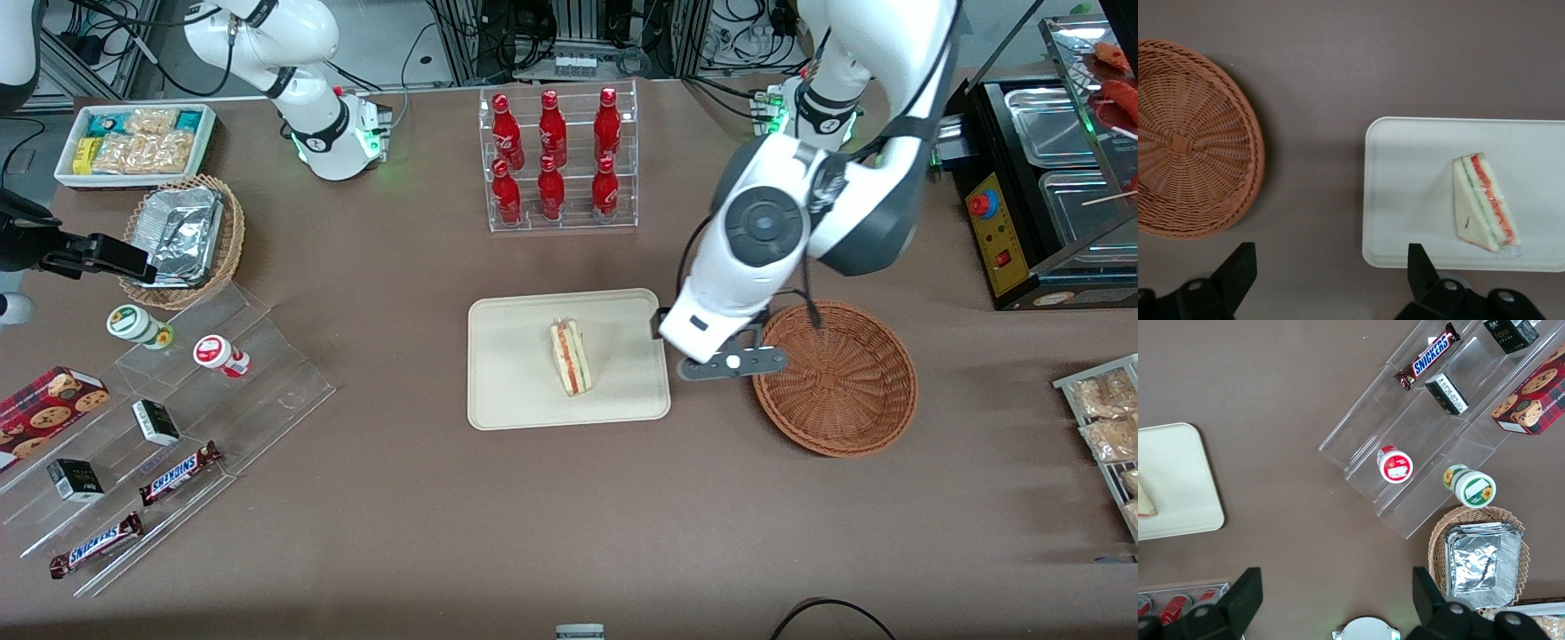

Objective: Place sandwich from basket to tray

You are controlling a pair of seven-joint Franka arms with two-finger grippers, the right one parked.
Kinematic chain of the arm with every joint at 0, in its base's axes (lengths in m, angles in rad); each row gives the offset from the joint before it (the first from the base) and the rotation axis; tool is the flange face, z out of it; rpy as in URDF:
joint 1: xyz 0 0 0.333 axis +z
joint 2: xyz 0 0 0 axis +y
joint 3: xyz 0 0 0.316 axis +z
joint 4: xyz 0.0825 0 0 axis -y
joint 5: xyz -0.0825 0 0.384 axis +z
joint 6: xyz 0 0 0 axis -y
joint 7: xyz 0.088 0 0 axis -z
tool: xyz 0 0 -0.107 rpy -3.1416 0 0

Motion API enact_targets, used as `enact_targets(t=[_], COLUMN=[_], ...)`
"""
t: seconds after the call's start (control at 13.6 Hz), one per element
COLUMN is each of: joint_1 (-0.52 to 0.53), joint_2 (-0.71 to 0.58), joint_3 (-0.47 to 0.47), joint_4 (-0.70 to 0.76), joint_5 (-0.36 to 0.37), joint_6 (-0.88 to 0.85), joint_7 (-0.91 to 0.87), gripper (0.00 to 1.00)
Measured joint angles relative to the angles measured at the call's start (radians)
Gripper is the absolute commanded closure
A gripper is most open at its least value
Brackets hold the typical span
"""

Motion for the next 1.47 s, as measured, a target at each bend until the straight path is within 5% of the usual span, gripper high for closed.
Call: enact_targets(t=[0.59, 1.1, 1.47], joint_1=[0.152, 0.254, 0.427], joint_2=[-0.216, -0.314, -0.335], joint_3=[0.003, 0.029, -0.074], joint_4=[-0.183, -0.2, -0.2], joint_5=[-0.023, -0.025, -0.025], joint_6=[-0.091, -0.183, -0.236], joint_7=[0.284, 0.338, 0.405], gripper=[0.0, 0.0, 0.0])
